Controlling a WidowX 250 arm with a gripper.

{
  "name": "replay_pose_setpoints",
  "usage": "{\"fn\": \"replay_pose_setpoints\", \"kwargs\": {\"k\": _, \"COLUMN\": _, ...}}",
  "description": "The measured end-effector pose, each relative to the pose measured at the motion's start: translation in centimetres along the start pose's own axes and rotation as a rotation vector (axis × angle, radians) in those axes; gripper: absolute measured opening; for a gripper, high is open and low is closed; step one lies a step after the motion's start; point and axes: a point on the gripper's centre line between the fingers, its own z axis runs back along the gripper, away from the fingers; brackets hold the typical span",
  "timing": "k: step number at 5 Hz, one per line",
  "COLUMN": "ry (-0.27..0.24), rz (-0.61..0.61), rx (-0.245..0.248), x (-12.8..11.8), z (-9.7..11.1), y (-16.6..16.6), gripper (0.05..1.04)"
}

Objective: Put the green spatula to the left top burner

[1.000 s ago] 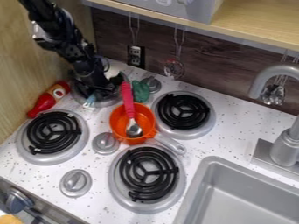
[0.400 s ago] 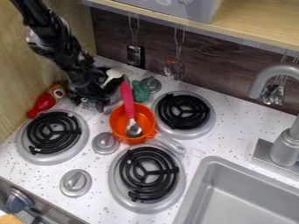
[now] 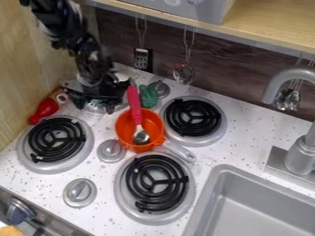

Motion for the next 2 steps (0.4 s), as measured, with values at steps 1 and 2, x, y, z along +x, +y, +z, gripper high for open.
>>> {"fn": "replay_pose_setpoints", "kwargs": {"k": 1, "ry": 0.050, "rz": 0.087, "rx": 0.032, "x": -1.7, "z": 1.5, "y": -0.2, "gripper": 0.993}}
{"fn": "replay_pose_setpoints", "kwargs": {"k": 2, "ry": 0.078, "rz": 0.166, "rx": 0.038, "x": -3.8, "z": 2.6, "y": -0.9, "gripper": 0.993}}
